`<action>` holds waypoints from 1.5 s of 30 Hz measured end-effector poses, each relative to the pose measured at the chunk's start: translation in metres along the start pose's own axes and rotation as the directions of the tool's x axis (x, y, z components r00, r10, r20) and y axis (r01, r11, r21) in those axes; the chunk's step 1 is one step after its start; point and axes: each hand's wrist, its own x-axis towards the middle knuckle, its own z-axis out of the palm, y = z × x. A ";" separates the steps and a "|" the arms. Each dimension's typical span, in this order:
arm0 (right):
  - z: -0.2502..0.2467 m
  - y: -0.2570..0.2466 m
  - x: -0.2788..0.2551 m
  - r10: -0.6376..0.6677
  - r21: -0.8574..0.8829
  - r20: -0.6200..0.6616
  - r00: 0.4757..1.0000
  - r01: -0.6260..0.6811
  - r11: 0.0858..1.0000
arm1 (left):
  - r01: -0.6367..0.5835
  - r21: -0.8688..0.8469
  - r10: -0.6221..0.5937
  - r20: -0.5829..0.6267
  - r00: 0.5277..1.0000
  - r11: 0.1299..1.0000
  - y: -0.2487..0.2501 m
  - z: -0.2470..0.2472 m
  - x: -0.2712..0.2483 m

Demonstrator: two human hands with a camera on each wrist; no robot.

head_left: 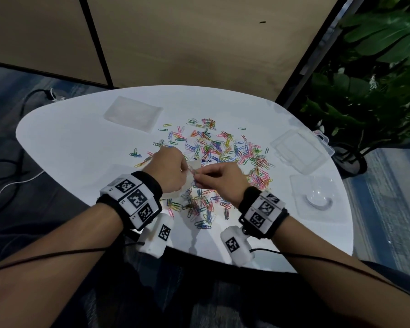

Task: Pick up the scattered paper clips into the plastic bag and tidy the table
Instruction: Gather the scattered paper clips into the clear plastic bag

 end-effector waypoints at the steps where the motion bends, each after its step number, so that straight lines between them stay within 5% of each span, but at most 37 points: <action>1: 0.005 0.002 0.003 -0.035 -0.138 -0.028 0.999 0.031 0.990 | -0.003 -0.012 0.004 0.008 1.000 1.000 0.001 0.000 -0.001; 4: 0.011 0.000 0.011 -0.085 -0.474 0.068 0.994 0.107 0.874 | -0.011 -0.014 0.011 -0.011 1.000 1.000 -0.002 -0.001 -0.001; 6: 0.007 -0.006 0.013 -0.064 -0.519 0.116 0.991 0.116 0.847 | 0.000 -0.015 0.000 -0.029 1.000 1.000 -0.004 -0.003 -0.002; 10: -0.019 -0.007 0.008 -0.156 -0.545 -0.056 0.986 0.100 0.832 | 0.012 -0.043 -0.014 -0.043 0.999 0.999 -0.008 -0.006 -0.002; 12: -0.038 0.003 0.003 -0.063 -0.773 -0.060 0.996 -0.006 0.635 | 0.007 -0.026 -0.008 -0.040 0.999 1.000 -0.007 -0.007 -0.002; 14: -0.052 0.021 -0.004 0.185 -0.917 -0.072 0.980 -0.138 0.375 | 0.005 -0.010 -0.005 -0.039 0.999 1.000 -0.006 -0.009 -0.002; 16: -0.054 0.043 -0.010 0.318 -0.940 -0.089 0.944 -0.185 0.286 | 0.001 0.001 -0.001 -0.040 0.999 1.000 -0.006 -0.010 -0.002; 21: -0.039 0.081 -0.008 0.078 -0.963 0.019 0.997 -0.003 0.268 | -0.008 0.023 0.008 -0.029 1.000 1.000 -0.006 -0.010 -0.005; 26: -0.028 0.086 0.007 -0.093 -0.973 0.107 0.990 0.123 0.196 | -0.001 0.027 0.002 -0.016 1.000 1.000 -0.009 -0.012 -0.006; 29: -0.036 0.074 0.014 -0.080 -0.952 0.056 0.995 0.077 0.297 | -0.001 0.027 0.002 -0.013 1.000 1.000 -0.009 -0.014 -0.005; 33: -0.058 0.058 0.021 0.025 -0.760 -0.210 0.977 -0.179 0.625 | -0.005 0.029 0.005 -0.015 1.000 1.000 -0.009 -0.013 -0.002; 35: -0.063 0.046 0.023 0.144 -0.483 -0.256 0.956 -0.255 0.837 | -0.002 0.031 0.002 -0.020 1.000 1.000 -0.009 -0.012 -0.001; 37: -0.058 0.026 0.022 0.235 0.000 -0.193 0.953 -0.239 0.971 | 0.005 0.030 -0.004 -0.022 1.000 1.000 -0.008 -0.012 -0.002; 40: -0.042 -0.004 0.016 0.201 0.360 -0.006 0.979 -0.186 0.914 | -0.002 0.000 0.002 -0.032 0.999 1.000 -0.004 -0.011 -0.006; 45: -0.006 -0.014 0.013 0.199 0.490 0.069 0.977 -0.207 0.847 | -0.008 -0.027 0.006 -0.049 0.999 1.000 -0.001 -0.007 -0.006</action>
